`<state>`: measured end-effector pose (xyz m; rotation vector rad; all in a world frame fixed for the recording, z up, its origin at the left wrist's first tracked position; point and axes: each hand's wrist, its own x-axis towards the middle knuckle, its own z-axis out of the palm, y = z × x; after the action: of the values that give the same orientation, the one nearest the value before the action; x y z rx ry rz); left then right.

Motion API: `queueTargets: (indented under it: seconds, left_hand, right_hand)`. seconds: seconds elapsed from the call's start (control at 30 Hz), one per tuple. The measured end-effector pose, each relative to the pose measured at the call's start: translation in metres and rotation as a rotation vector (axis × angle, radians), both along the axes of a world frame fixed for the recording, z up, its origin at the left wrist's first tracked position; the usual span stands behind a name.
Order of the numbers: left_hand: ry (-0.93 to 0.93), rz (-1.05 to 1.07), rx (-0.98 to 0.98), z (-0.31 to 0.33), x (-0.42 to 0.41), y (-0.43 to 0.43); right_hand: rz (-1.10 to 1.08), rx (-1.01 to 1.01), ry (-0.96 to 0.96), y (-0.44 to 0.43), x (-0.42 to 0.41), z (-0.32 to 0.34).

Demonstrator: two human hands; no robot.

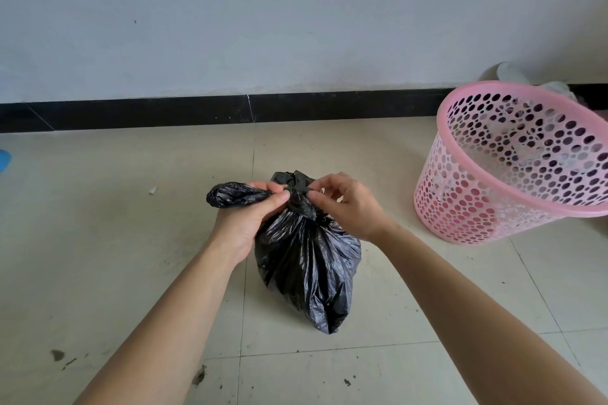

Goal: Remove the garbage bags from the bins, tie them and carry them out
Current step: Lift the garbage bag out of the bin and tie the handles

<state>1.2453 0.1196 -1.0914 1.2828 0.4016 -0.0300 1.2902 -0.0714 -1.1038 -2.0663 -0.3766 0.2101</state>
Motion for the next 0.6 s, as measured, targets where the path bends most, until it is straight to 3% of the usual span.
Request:
queueTargets:
  seconds: [0.1,0.17,0.3,0.4,0.6]
  left_hand:
    - [0.035,0.089,-0.146,0.003,0.0,0.013]
    - [0.045,0.125,-0.2,-0.001,-0.002,0.027]
    - [0.029,0.099,-0.233,-0.006,-0.006,0.032]
    - [-0.009,0.06,-0.217,-0.006,-0.004,0.022]
    - [-0.03,-0.006,-0.156,-0.009,-0.002,0.016]
  right_hand:
    - [-0.093,-0.25,-0.218,-0.009,0.002,0.003]
    - [-0.134,-0.323,-0.262,-0.023,0.005,-0.002]
    - [-0.147,-0.108,-0.037,-0.032,0.007,-0.007]
    - [-0.009,0.036,0.074,-0.011,0.004,-0.001]
    - [0.188,-0.098,0.017,0.018,0.003,0.007]
